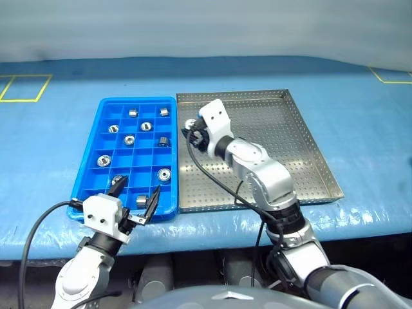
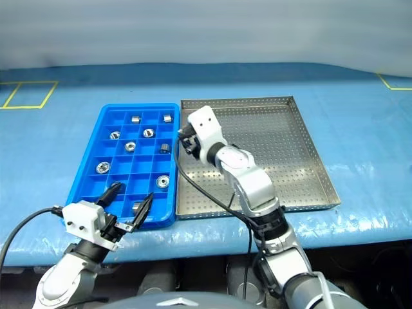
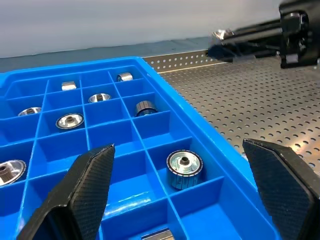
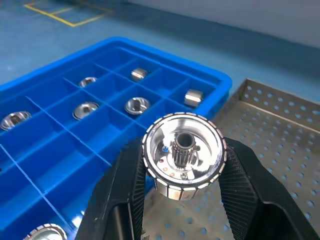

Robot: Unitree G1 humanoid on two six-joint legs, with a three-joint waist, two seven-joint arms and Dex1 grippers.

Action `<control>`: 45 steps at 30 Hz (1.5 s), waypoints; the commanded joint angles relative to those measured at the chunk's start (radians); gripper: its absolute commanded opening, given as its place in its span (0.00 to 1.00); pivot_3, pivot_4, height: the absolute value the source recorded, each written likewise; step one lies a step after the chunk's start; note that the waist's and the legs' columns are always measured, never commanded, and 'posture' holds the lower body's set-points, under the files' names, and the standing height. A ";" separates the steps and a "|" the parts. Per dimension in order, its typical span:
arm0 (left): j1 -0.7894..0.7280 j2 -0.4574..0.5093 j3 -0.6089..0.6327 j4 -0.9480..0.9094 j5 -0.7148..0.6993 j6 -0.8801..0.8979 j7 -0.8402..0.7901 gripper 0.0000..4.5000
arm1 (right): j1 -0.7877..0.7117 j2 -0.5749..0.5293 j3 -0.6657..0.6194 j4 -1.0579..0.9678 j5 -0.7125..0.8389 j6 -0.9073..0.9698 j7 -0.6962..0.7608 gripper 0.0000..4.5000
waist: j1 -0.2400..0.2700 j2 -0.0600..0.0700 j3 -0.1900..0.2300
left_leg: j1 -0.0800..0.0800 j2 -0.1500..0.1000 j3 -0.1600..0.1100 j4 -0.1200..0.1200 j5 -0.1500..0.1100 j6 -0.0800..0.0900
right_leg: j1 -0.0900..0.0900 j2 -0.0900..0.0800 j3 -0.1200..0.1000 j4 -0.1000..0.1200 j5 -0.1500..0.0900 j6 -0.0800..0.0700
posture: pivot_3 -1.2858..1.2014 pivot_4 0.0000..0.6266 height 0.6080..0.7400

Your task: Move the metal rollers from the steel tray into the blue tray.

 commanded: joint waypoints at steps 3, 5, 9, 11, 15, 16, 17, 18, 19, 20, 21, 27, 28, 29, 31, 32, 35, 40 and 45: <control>0.067 -0.033 0.013 -0.082 0.037 -0.056 0.046 1.00 | -0.056 0.083 0.043 0.132 -0.001 -0.111 0.027 0.38 | 0.028 0.000 0.000 | 0.000 0.000 0.000 0.000 0.000 0.000 | 0.000 0.000 0.000 0.000 0.000 0.000 | 0.63 0.24 1.00; 0.101 -0.048 0.011 -0.096 0.051 -0.071 0.060 1.00 | -0.069 0.108 0.051 0.183 -0.008 -0.144 0.032 0.38 | 0.041 0.000 0.000 | -0.001 0.000 0.000 0.000 0.000 0.000 | -0.001 0.000 0.000 -0.001 0.000 0.000 | 0.65 0.24 1.00; 0.162 -0.077 0.000 -0.117 0.077 -0.102 0.082 1.00 | -0.095 0.139 0.065 0.270 -0.017 -0.199 0.052 0.38 | 0.070 0.000 0.000 | 0.000 0.000 0.000 0.000 0.000 0.000 | -0.001 0.000 0.000 -0.001 0.000 -0.001 | 0.67 0.24 1.00; 0.187 -0.089 -0.007 -0.123 0.089 -0.116 0.090 1.00 | -0.104 0.150 0.074 0.316 -0.027 -0.228 0.062 0.38 | 0.083 0.000 0.000 | -0.001 0.000 0.001 0.000 0.000 0.000 | -0.001 0.000 0.000 -0.001 -0.001 -0.001 | 0.68 0.24 1.00; 0.209 -0.103 -0.020 -0.125 0.103 -0.136 0.100 1.00 | -0.115 0.162 0.083 0.413 -0.047 -0.275 0.078 0.38 | 0.109 0.000 0.000 | -0.001 0.000 0.001 -0.001 0.000 0.000 | -0.002 0.000 0.000 -0.002 -0.001 -0.001 | 0.69 0.24 1.00; 0.211 -0.106 -0.022 -0.124 0.106 -0.139 0.101 1.00 | -0.114 0.165 0.082 0.435 -0.047 -0.283 0.085 0.38 | 0.114 0.000 0.000 | -0.001 0.000 0.001 -0.001 0.000 0.000 | -0.002 0.000 0.000 -0.002 -0.001 -0.001 | 0.69 0.24 1.00; 0.211 -0.108 -0.024 -0.122 0.108 -0.142 0.102 1.00 | -0.112 0.168 0.080 0.462 -0.049 -0.290 0.087 0.38 | 0.118 0.000 0.000 | -0.001 0.000 0.001 -0.001 0.000 0.000 | -0.002 0.000 0.000 -0.002 -0.001 -0.001 | 0.69 0.24 1.00; 0.211 -0.108 -0.025 -0.120 0.109 -0.144 0.102 1.00 | -0.110 0.166 0.082 0.486 -0.057 -0.299 0.088 0.38 | 0.123 0.000 0.000 | -0.001 0.000 0.001 -0.001 0.000 0.000 | -0.002 0.000 0.000 -0.002 -0.001 -0.001 | 0.69 0.24 1.00; 0.208 -0.108 -0.025 -0.118 0.109 -0.145 0.102 1.00 | -0.108 0.163 0.084 0.508 -0.065 -0.304 0.086 0.38 | 0.125 0.000 0.000 | -0.001 0.000 0.001 -0.001 0.000 0.000 | -0.002 0.000 0.000 -0.002 -0.001 -0.001 | 0.68 0.24 1.00; 0.204 -0.107 -0.025 -0.116 0.109 -0.145 0.102 1.00 | -0.105 0.161 0.081 0.521 -0.067 -0.303 0.085 0.38 | 0.126 0.000 0.000 | -0.001 0.000 0.001 -0.001 0.000 0.000 | -0.002 0.000 0.000 -0.002 -0.001 -0.001 | 0.68 0.24 1.00; 0.200 -0.105 -0.025 -0.114 0.107 -0.144 0.101 1.00 | -0.102 0.159 0.076 0.528 -0.067 -0.303 0.089 0.38 | 0.126 0.000 0.000 | -0.001 0.000 0.001 -0.001 0.000 0.000 | -0.002 0.000 0.000 -0.002 -0.001 -0.001 | 0.68 0.24 1.00; 0.156 -0.085 -0.023 -0.097 0.092 -0.125 0.082 1.00 | -0.070 0.138 0.066 0.502 -0.065 -0.279 0.111 0.76 | 0.129 0.000 0.000 | -0.001 0.000 0.001 -0.001 0.000 0.000 | -0.002 0.000 0.000 -0.002 -0.001 -0.001 | 0.65 0.24 1.00; 0.146 -0.079 -0.022 -0.094 0.087 -0.119 0.076 1.00 | -0.064 0.137 0.063 0.481 -0.067 -0.275 0.105 0.83 | 0.129 0.001 0.000 | -0.001 0.000 0.001 -0.001 0.000 0.000 | -0.002 0.000 0.000 -0.002 -0.001 -0.001 | 0.65 0.24 1.00; 0.135 -0.073 -0.022 -0.091 0.082 -0.112 0.070 1.00 | -0.059 0.136 0.058 0.459 -0.064 -0.266 0.103 0.91 | 0.128 0.001 0.000 | -0.001 0.000 0.001 -0.001 0.000 0.000 | -0.002 0.000 0.000 -0.003 -0.001 -0.001 | 0.64 0.24 1.00; 0.110 -0.061 -0.020 -0.082 0.075 -0.097 0.060 1.00 | -0.048 0.131 0.045 0.405 -0.053 -0.252 0.106 0.99 | 0.124 0.001 0.000 | -0.001 0.000 0.001 -0.001 0.000 0.000 | -0.002 0.000 0.000 -0.003 -0.001 -0.001 | 0.63 0.24 1.00; 0.095 -0.056 -0.018 -0.078 0.070 -0.089 0.053 1.00 | -0.040 0.127 0.037 0.371 -0.046 -0.250 0.109 0.99 | 0.121 0.001 0.000 | -0.001 0.000 0.001 -0.001 0.000 0.000 | -0.002 -0.001 0.000 -0.003 -0.001 -0.001 | 0.62 0.24 1.00; 0.046 -0.033 -0.004 -0.063 0.048 -0.062 0.033 1.00 | -0.003 0.118 -0.002 0.240 0.016 -0.244 0.146 0.99 | 0.113 0.001 0.001 | -0.002 0.000 0.001 -0.001 0.000 0.000 | -0.002 0.000 0.000 -0.003 -0.001 -0.001 | 0.59 0.24 1.00; -0.056 0.006 0.036 -0.023 0.020 -0.014 0.013 1.00 | 0.081 0.052 -0.012 0.063 -0.002 -0.331 0.136 0.99 | 0.066 0.001 0.000 | -0.001 0.000 0.002 -0.001 0.000 0.000 | -0.002 0.000 0.000 -0.003 -0.001 -0.001 | 0.56 0.24 1.00; -0.182 0.053 0.071 0.033 -0.005 0.035 -0.013 1.00 | 0.201 -0.066 -0.028 -0.068 -0.026 -0.288 0.125 0.99 | 0.025 0.001 0.000 | -0.001 0.000 0.001 -0.001 0.000 0.000 | -0.001 0.000 0.000 -0.002 0.000 -0.001 | 0.52 0.24 1.00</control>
